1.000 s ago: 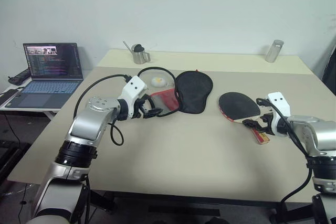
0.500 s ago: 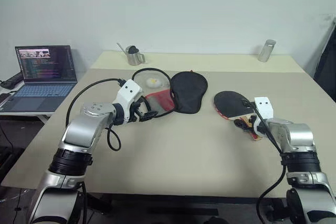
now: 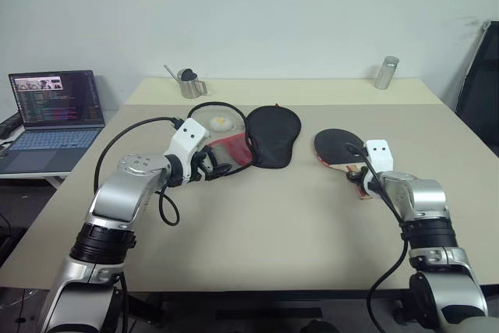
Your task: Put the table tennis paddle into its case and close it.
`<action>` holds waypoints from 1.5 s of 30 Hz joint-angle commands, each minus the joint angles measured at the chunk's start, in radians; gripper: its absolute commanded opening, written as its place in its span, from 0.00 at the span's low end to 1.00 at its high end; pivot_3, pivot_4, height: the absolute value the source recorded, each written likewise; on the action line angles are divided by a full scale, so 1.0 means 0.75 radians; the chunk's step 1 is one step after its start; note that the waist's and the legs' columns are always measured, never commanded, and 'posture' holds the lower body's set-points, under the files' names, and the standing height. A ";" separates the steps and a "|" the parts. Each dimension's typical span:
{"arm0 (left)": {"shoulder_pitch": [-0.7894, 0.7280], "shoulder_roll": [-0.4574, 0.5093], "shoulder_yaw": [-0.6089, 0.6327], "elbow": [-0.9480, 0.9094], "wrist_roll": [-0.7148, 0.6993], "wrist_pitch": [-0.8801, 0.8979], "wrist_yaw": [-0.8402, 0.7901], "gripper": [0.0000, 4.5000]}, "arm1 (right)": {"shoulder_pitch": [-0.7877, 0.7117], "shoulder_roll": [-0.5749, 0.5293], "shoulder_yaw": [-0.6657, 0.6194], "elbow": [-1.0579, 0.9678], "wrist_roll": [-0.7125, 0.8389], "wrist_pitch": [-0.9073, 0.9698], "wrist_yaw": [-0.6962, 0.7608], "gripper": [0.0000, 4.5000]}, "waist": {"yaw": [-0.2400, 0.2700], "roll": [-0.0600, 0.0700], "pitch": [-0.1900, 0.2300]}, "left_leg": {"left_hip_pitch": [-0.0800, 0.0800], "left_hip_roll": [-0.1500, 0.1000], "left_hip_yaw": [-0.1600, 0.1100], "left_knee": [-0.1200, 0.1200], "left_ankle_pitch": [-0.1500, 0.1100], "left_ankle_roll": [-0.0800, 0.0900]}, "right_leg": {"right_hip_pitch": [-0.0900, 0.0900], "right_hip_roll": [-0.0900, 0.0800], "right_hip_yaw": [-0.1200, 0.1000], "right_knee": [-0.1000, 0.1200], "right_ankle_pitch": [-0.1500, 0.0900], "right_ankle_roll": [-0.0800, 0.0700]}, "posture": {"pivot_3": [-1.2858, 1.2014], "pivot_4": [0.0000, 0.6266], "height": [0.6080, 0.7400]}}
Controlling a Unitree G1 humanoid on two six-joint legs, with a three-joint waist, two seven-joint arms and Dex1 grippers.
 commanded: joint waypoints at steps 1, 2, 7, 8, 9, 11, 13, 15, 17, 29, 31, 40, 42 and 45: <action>-0.022 0.029 0.056 -0.001 0.010 -0.019 0.019 0.91 | -0.174 0.050 -0.065 -0.034 0.042 -0.039 -0.056 0.24 | 0.000 0.001 0.001 | -0.001 0.000 0.001 -0.001 0.000 0.000 | -0.002 0.000 0.001 0.000 0.000 0.000 | 0.52 0.24 1.00; -0.021 0.030 0.058 0.000 0.010 -0.019 0.021 0.91 | -0.212 0.071 -0.074 -0.023 0.049 -0.046 -0.073 0.24 | 0.000 0.001 0.001 | -0.002 0.000 0.003 -0.001 0.000 0.000 | -0.004 0.000 0.002 0.000 0.000 0.000 | 0.52 0.24 1.00; -0.013 0.015 0.048 0.006 0.021 -0.021 0.053 0.91 | -0.436 0.176 -0.097 0.164 0.042 -0.169 -0.170 0.24 | 0.000 0.001 0.001 | -0.008 0.000 0.008 -0.008 0.000 0.000 | -0.016 0.000 0.009 -0.001 0.000 0.000 | 0.52 0.24 1.00; -0.013 0.011 0.047 0.003 0.019 -0.018 0.057 0.91 | -0.478 0.199 -0.105 0.219 0.042 -0.203 -0.192 0.24 | 0.000 0.001 0.001 | -0.007 0.000 0.010 -0.010 0.000 0.000 | -0.018 0.000 0.011 -0.001 0.000 0.000 | 0.52 0.24 1.00; -0.011 0.007 0.046 -0.003 0.017 -0.015 0.059 0.91 | -0.520 0.228 -0.107 0.284 0.041 -0.245 -0.211 0.24 | -0.001 0.001 0.001 | -0.007 0.000 0.011 -0.012 0.000 0.000 | -0.019 0.000 0.012 -0.001 0.000 0.000 | 0.52 0.24 1.00; -0.008 0.002 0.043 -0.011 0.014 -0.011 0.064 0.91 | -0.582 0.269 -0.100 0.397 0.034 -0.320 -0.224 0.24 | -0.009 0.001 0.001 | -0.007 0.001 0.014 -0.015 0.000 0.000 | -0.021 0.000 0.014 -0.002 0.000 0.000 | 0.52 0.24 1.00; -0.004 -0.002 0.037 -0.015 0.019 -0.010 0.073 0.91 | -0.656 0.335 -0.096 0.548 0.036 -0.434 -0.227 0.24 | -0.016 0.001 0.001 | -0.007 0.002 0.016 -0.016 0.000 0.000 | -0.021 0.000 0.015 -0.003 0.000 0.000 | 0.52 0.24 1.00; 0.004 -0.006 0.038 -0.026 0.019 -0.001 0.084 0.91 | -0.726 0.403 -0.096 0.715 0.033 -0.560 -0.235 0.24 | -0.020 0.001 0.001 | -0.007 0.002 0.017 -0.016 0.000 0.000 | -0.022 0.000 0.016 -0.003 0.000 0.000 | 0.52 0.24 1.00; 0.021 -0.007 0.041 -0.055 0.013 0.015 0.093 0.91 | -0.783 0.459 -0.101 0.865 0.029 -0.701 -0.236 0.24 | -0.030 0.001 0.001 | -0.007 0.003 0.020 -0.016 0.000 0.000 | -0.023 0.002 0.017 -0.003 0.000 0.000 | 0.52 0.24 1.00; 0.151 0.014 0.096 -0.288 -0.019 0.187 0.157 0.91 | -0.834 0.623 -0.174 1.263 0.036 -1.008 -0.331 0.24 | -0.053 0.001 0.001 | -0.006 0.010 0.021 -0.017 0.000 -0.001 | -0.023 0.009 0.019 -0.002 0.001 -0.001 | 0.52 0.24 1.00; 0.163 0.019 0.104 -0.306 -0.018 0.203 0.168 0.91 | -0.823 0.631 -0.162 1.279 0.021 -1.004 -0.335 0.24 | -0.054 0.001 0.001 | -0.006 0.012 0.022 -0.017 0.000 -0.001 | -0.023 0.011 0.019 -0.002 0.002 -0.002 | 0.52 0.24 1.00; 0.202 0.024 0.120 -0.377 -0.021 0.247 0.202 0.91 | -0.793 0.669 -0.129 1.308 -0.030 -0.999 -0.318 0.24 | -0.054 0.001 0.001 | -0.005 0.014 0.023 -0.017 0.000 -0.001 | -0.023 0.013 0.020 -0.002 0.003 -0.004 | 0.52 0.24 1.00; 0.201 0.022 0.122 -0.380 -0.020 0.251 0.212 0.91 | -0.795 0.670 -0.123 1.314 -0.045 -0.988 -0.311 0.24 | -0.054 0.001 0.001 | -0.005 0.014 0.023 -0.017 0.000 -0.001 | -0.023 0.013 0.020 -0.002 0.003 -0.004 | 0.52 0.24 1.00; 0.199 0.020 0.119 -0.381 -0.019 0.253 0.220 0.91 | -0.792 0.669 -0.125 1.317 -0.050 -0.987 -0.289 0.24 | -0.054 0.001 0.001 | -0.005 0.014 0.023 -0.017 0.000 -0.001 | -0.023 0.013 0.020 -0.002 0.003 -0.004 | 0.52 0.24 1.00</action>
